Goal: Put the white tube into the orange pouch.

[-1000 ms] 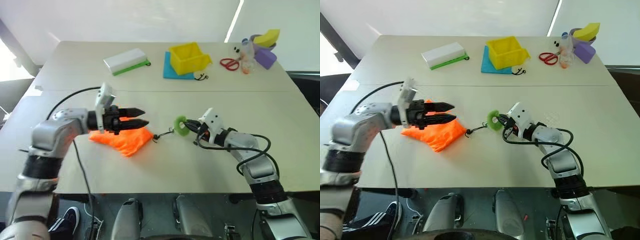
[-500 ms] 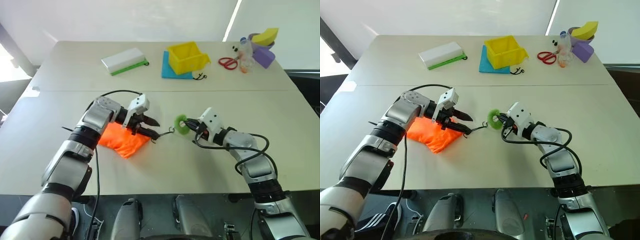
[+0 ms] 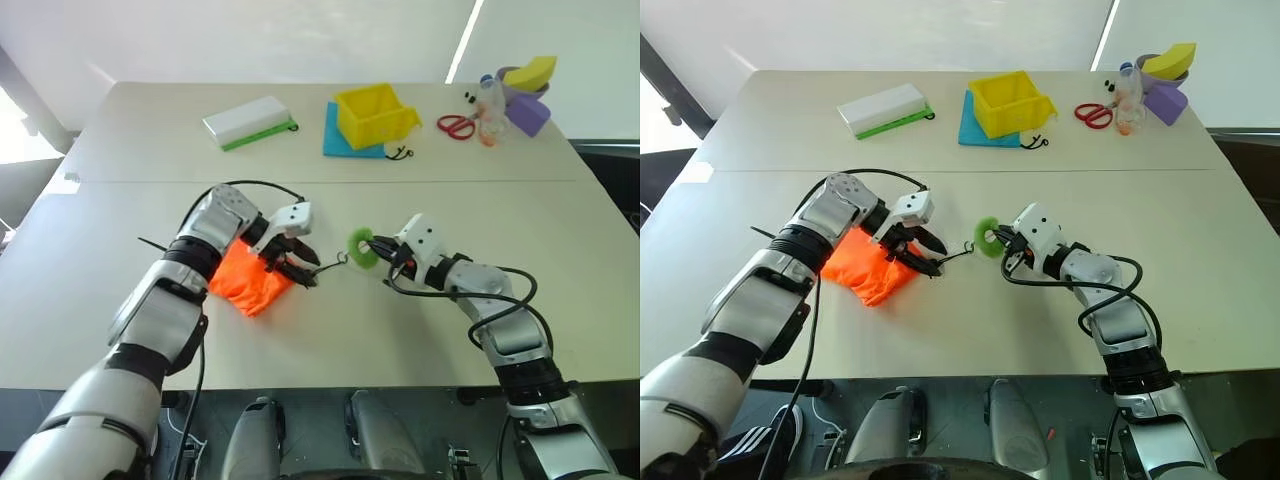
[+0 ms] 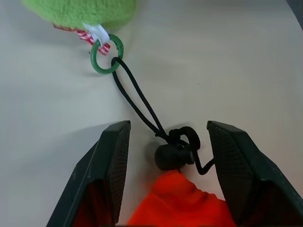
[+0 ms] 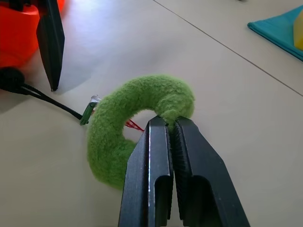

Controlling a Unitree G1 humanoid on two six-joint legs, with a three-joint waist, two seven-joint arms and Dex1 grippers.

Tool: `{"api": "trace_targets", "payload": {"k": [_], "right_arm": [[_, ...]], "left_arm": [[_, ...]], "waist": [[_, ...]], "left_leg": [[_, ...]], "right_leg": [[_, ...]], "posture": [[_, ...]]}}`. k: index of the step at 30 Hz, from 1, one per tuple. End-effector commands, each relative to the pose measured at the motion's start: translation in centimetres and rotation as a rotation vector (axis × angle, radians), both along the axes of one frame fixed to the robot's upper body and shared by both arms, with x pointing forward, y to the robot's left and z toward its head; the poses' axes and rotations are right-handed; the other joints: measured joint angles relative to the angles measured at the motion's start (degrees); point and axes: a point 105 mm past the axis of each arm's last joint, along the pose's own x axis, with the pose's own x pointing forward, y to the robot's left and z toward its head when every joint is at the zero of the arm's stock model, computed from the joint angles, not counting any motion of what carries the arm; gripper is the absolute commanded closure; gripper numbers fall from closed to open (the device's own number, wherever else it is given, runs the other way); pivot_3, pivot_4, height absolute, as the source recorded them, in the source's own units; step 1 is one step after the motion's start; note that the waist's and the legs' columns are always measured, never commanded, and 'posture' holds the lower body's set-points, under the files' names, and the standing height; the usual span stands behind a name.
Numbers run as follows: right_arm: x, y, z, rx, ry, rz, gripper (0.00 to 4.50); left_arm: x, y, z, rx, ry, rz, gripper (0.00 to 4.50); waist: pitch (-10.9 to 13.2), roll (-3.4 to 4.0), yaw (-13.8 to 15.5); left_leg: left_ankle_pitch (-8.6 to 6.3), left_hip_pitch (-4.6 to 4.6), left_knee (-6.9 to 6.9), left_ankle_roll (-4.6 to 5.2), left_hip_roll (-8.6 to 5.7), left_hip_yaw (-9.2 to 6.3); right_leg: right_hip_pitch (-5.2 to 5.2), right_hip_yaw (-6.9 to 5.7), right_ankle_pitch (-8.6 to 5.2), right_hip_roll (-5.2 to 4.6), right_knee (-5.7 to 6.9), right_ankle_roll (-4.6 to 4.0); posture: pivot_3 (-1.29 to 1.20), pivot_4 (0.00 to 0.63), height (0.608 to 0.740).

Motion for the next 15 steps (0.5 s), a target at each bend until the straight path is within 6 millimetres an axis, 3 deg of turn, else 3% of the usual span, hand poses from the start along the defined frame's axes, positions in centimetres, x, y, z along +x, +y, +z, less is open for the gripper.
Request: {"api": "trace_targets", "payload": {"k": [1, 3, 6, 15], "right_arm": [[-0.12, 0.38, 1.73, 0.018, -0.061, 0.012, 4.5], [-0.13, 0.39, 1.78, 0.015, -0.064, 0.013, 4.5], [-0.11, 0.44, 1.82, 0.017, -0.062, 0.013, 4.5], [-0.03, 0.51, 1.9, 0.012, -0.064, 0.019, 4.5]], "left_arm": [[0.21, 0.22, -0.13, 0.034, -0.021, -0.005, 2.0], [0.13, 0.25, -0.35, 0.046, -0.021, -0.013, 2.53], [0.11, 0.04, -0.36, 0.034, -0.038, -0.022, 4.05], [-0.05, -0.2, -0.1, 0.011, -0.052, -0.044, 4.05]], "waist": [[0.0, 0.0, 0.01], [0.0, 0.0, 0.01], [0.0, 0.0, 0.02], [0.0, 0.0, 0.05]], "left_leg": [[0.0, 0.01, 0.0, 0.0, 0.0, 0.0], [0.0, 0.01, 0.01, 0.0, 0.0, 0.0], [0.0, 0.01, 0.01, 0.0, 0.0, 0.0], [0.0, 0.01, 0.01, 0.0, 0.0, 0.0]], "right_leg": [[0.0, 0.0, 0.0, 0.0, 0.01, 0.0], [0.0, 0.0, 0.0, 0.0, 0.02, 0.0], [0.0, 0.01, 0.0, 0.0, 0.02, 0.0], [0.0, 0.0, 0.01, 0.0, 0.03, 0.01]], "posture": [[0.0, 0.15, 0.74], [0.0, 0.15, 0.74], [0.0, 0.15, 0.74], [0.0, 0.15, 0.74]]}}
